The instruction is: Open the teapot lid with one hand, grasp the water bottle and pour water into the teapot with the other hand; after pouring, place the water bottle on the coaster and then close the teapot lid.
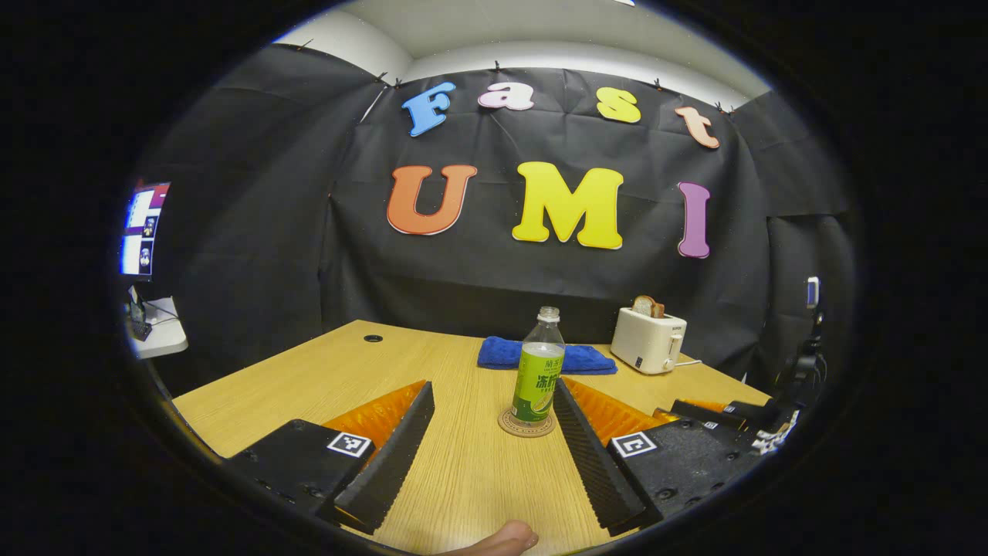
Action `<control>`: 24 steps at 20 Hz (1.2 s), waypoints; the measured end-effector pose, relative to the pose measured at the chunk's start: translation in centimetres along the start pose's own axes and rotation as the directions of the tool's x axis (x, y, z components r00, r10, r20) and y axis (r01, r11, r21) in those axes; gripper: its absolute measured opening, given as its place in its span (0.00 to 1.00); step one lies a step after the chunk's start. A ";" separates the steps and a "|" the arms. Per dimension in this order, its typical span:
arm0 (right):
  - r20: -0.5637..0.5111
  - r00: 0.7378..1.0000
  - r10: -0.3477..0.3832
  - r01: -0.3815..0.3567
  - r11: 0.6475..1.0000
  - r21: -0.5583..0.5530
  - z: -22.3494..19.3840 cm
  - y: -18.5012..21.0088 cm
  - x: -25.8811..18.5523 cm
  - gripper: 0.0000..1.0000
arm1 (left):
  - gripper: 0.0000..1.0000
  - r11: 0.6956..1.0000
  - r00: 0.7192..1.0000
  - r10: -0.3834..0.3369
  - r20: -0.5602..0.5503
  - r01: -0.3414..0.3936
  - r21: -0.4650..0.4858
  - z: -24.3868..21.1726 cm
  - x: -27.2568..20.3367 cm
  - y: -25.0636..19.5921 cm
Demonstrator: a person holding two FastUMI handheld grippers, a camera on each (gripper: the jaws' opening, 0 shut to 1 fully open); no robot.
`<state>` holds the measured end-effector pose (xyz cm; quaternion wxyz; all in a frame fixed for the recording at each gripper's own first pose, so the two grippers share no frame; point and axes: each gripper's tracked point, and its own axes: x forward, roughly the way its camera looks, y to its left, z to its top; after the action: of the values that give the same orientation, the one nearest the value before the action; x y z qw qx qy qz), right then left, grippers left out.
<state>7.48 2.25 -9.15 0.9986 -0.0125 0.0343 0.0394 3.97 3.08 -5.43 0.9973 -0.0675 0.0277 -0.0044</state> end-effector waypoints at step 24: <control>0.090 0.995 -0.054 0.055 0.998 -0.018 10.1 -4.4 -14.7 0.96 | 0.97 0.994 0.998 0.042 0.044 -0.046 0.103 3.0 -5.1 -2.1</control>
<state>-6.14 -2.97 2.07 0.9996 -0.0219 -0.0110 0.0129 -0.93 1.48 -1.88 0.9997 -0.0152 0.0082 0.0174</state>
